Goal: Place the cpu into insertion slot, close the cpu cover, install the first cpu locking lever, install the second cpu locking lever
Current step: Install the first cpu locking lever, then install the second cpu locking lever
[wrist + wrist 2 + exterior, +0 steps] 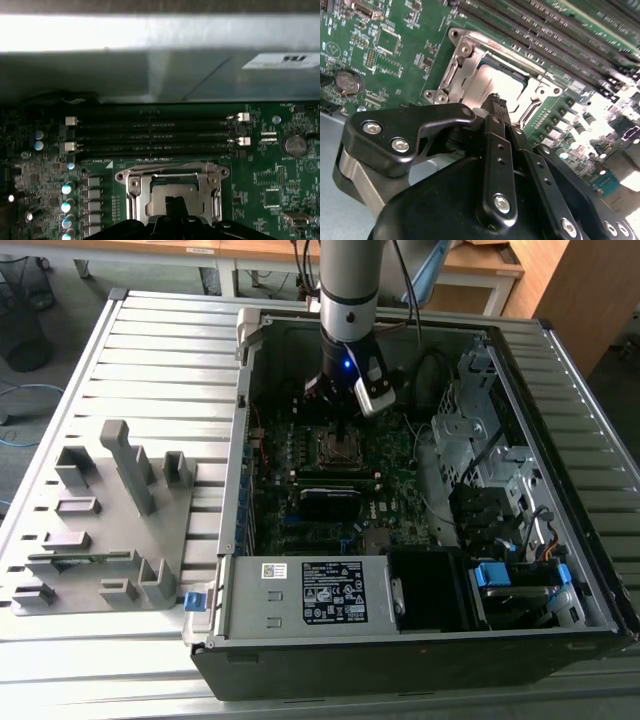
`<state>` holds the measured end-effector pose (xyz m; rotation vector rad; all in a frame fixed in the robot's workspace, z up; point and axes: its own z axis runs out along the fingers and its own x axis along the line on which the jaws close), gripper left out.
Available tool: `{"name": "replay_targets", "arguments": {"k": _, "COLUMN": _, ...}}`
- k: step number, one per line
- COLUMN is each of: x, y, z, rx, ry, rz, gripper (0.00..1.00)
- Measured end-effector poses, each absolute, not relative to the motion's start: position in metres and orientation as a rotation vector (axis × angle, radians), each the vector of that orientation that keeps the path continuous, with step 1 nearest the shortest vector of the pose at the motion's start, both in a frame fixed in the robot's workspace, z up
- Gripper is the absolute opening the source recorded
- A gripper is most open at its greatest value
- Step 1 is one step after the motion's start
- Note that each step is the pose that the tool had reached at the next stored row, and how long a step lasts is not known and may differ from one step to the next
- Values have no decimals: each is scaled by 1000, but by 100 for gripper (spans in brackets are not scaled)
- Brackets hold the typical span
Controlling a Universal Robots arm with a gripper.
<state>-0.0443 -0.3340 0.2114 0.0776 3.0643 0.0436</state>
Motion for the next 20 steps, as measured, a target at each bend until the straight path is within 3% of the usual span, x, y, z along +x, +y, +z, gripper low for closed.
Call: {"name": "replay_targets", "arguments": {"k": 20, "x": -44, "y": -342, "z": 218, "rx": 78, "ry": 3064, "rz": 40, "gripper": 11}}
